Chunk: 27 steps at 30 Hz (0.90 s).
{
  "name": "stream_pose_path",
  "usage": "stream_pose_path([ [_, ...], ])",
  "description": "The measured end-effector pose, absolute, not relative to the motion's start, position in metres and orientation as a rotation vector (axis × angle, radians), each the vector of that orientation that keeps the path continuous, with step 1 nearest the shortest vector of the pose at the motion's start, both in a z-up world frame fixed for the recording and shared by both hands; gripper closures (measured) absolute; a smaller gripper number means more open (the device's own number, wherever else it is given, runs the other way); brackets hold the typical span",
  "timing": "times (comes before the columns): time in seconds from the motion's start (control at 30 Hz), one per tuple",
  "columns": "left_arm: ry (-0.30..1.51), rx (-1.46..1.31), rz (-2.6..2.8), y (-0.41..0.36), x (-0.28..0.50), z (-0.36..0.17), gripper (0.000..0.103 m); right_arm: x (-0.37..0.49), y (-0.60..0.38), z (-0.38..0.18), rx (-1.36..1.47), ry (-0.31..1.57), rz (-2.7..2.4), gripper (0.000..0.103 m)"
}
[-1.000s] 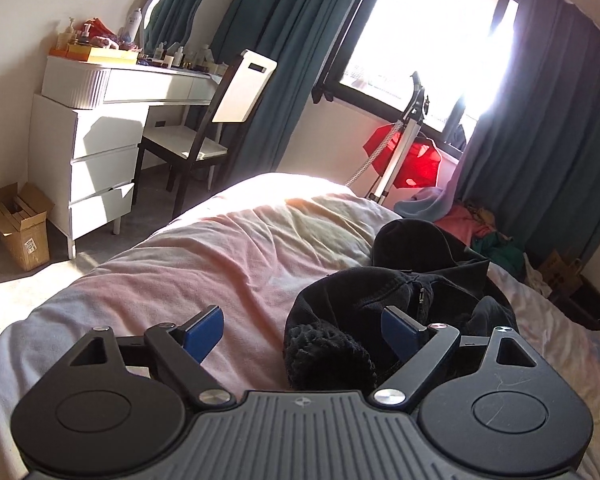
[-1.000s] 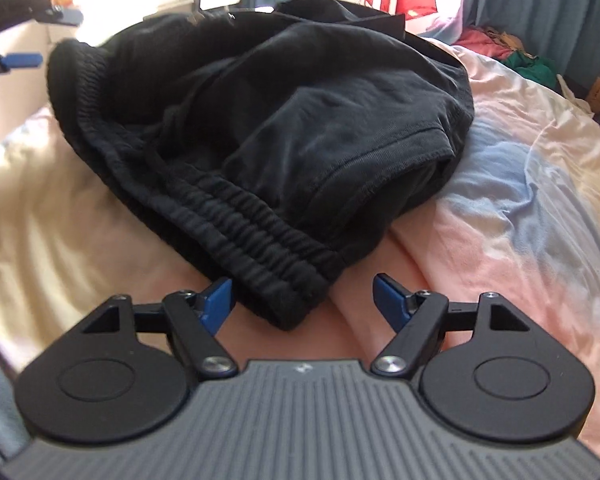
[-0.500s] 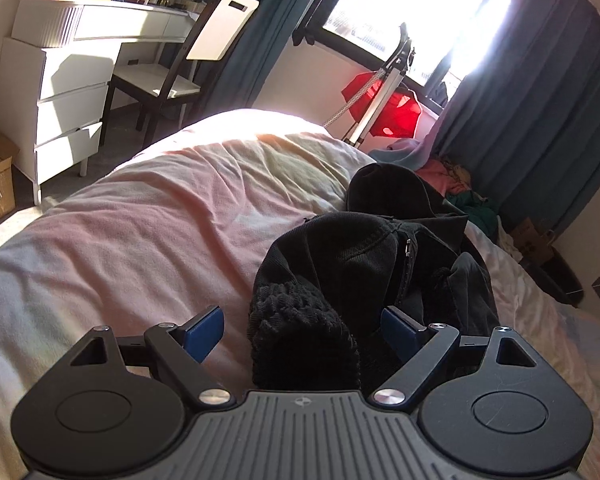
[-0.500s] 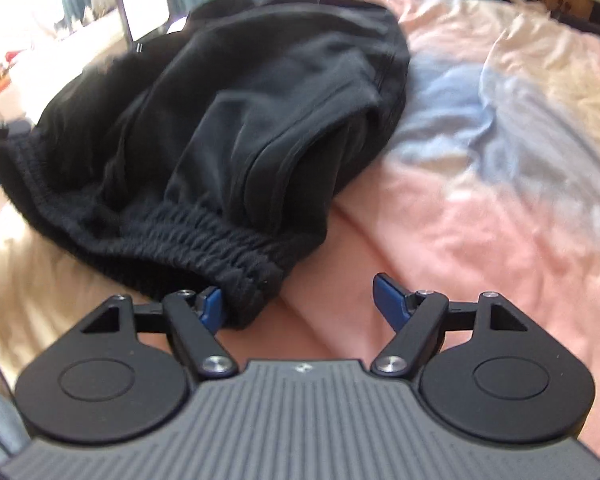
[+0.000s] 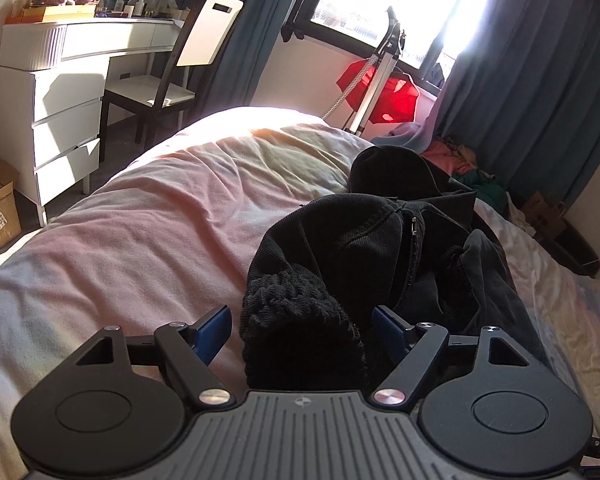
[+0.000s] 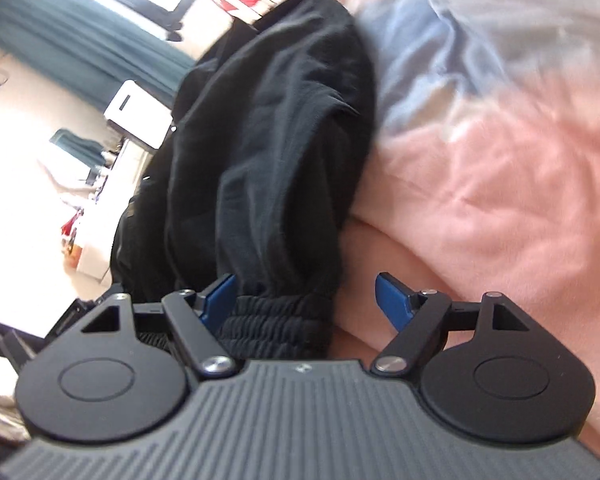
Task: Fold clothes
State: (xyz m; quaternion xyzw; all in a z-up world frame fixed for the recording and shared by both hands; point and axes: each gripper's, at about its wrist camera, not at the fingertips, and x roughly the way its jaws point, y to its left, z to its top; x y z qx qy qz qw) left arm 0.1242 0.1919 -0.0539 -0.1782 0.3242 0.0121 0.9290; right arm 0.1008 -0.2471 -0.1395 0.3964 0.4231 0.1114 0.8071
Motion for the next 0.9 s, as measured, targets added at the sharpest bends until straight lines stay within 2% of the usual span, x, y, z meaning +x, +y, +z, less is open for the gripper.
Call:
stream_pose_path([
  [0.13, 0.692, -0.361, 0.022, 0.193, 0.134, -0.065, 0.035, 0.115, -0.245, -0.16, 0.975, 0.928, 0.291, 0.026],
  [0.23, 0.692, -0.376, 0.011, 0.194, 0.138, -0.071, 0.037, 0.119, -0.237, -0.166, 1.025, 0.945, 0.367, 0.033],
  [0.3, 0.692, -0.397, 0.0, 0.195, 0.141, -0.074, 0.042, 0.121, -0.232, -0.169, 1.001, 0.951, 0.361, 0.038],
  [0.33, 0.693, -0.408, -0.001, 0.195, 0.143, -0.076, 0.043, 0.122, -0.23, -0.17, 0.989, 0.954, 0.358, 0.045],
  [0.43, 0.701, -0.433, 0.011, 0.194, 0.151, -0.083, 0.047, 0.124, -0.226, -0.174, 0.973, 0.954, 0.348, 0.055],
  [0.53, 0.703, -0.439, 0.032, 0.191, 0.156, -0.086, 0.063, 0.12, -0.229, -0.174, 1.007, 0.937, 0.344, 0.067],
  [0.57, 0.699, -0.437, 0.041, 0.19, 0.157, -0.085, 0.075, 0.117, -0.23, -0.173, 1.027, 0.931, 0.341, 0.076],
  [0.7, 0.672, -0.458, 0.071, 0.193, 0.16, -0.071, 0.086, 0.108, -0.23, -0.166, 1.065, 0.9, 0.344, 0.078],
  [0.9, 0.562, -0.504, 0.109, 0.222, 0.173, -0.017, 0.089, 0.097, -0.199, -0.146, 1.146, 0.852, 0.458, 0.08],
])
